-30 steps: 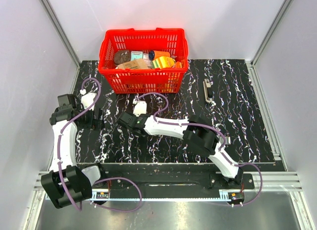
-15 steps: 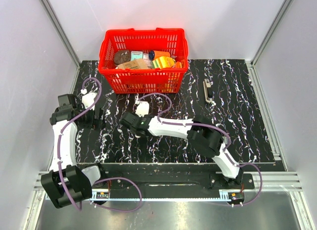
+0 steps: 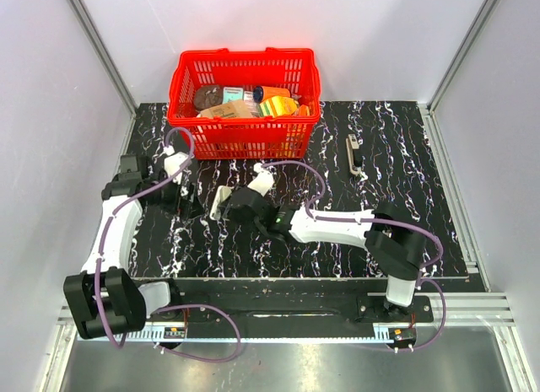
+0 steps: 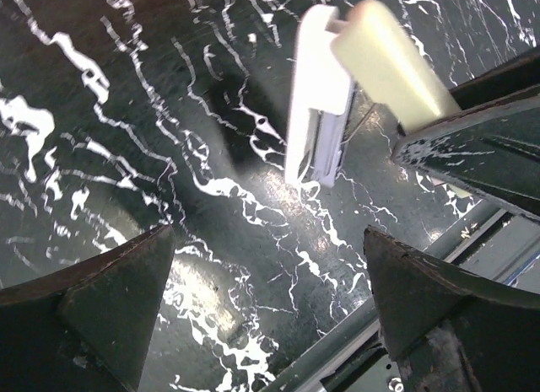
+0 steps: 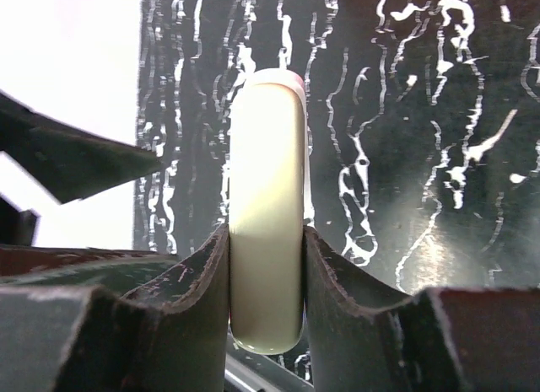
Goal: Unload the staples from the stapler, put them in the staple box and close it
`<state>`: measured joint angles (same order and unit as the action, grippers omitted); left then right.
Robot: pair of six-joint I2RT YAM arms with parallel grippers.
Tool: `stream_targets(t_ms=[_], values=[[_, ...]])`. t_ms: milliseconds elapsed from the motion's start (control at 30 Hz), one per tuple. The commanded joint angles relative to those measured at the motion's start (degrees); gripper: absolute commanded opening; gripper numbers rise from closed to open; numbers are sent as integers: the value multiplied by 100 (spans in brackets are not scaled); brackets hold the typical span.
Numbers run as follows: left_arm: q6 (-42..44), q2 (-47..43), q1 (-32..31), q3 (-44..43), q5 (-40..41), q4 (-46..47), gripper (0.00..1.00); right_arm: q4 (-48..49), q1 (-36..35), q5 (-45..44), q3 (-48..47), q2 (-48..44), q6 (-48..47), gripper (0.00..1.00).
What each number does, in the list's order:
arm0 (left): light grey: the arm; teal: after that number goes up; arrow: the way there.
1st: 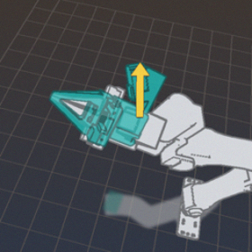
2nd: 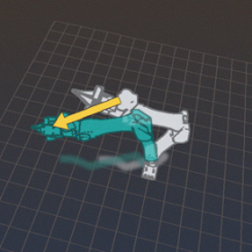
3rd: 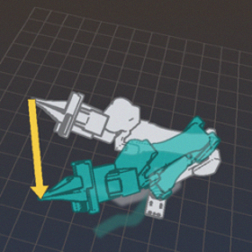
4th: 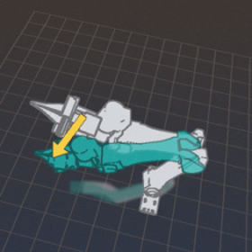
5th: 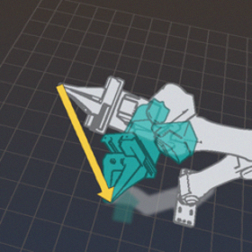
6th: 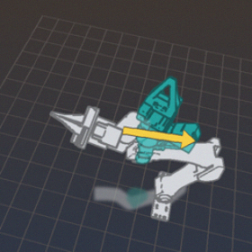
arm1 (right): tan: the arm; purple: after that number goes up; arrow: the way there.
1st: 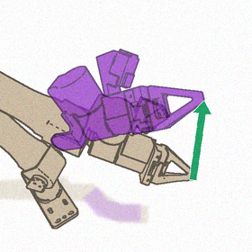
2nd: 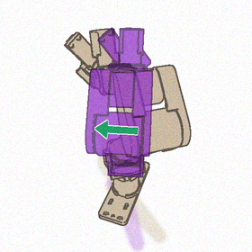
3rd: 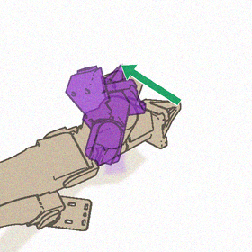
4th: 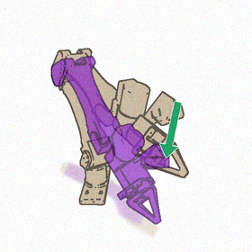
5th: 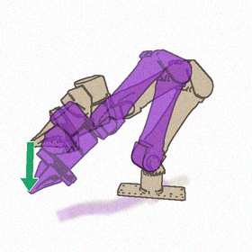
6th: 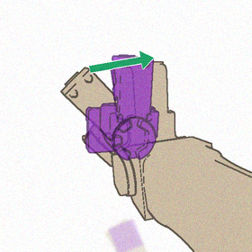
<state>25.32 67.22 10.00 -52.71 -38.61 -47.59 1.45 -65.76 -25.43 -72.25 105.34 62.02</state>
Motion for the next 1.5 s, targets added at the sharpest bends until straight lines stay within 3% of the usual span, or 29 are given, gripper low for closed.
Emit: stream_targets(t_ms=[0,333,700,900,1233,1467], values=[[745,-78,-235,129,-454,330,99,1085,28,231,228,-470,214,0],[2265,414,-235,165,-770,-539,99,1445,45,319,782,-1068,275,0],[2723,740,-235,-117,-1236,-971,89,1928,80,653,1239,-1173,627,0],[3382,1047,-262,-266,-1351,-1586,69,2244,159,873,1380,-1147,882,0],[3471,995,-253,-179,-1421,-1499,69,2474,177,1128,1371,-1033,979,0],[3761,916,-253,-205,-1667,-1569,41,2632,177,1225,1485,-972,1102,0]])
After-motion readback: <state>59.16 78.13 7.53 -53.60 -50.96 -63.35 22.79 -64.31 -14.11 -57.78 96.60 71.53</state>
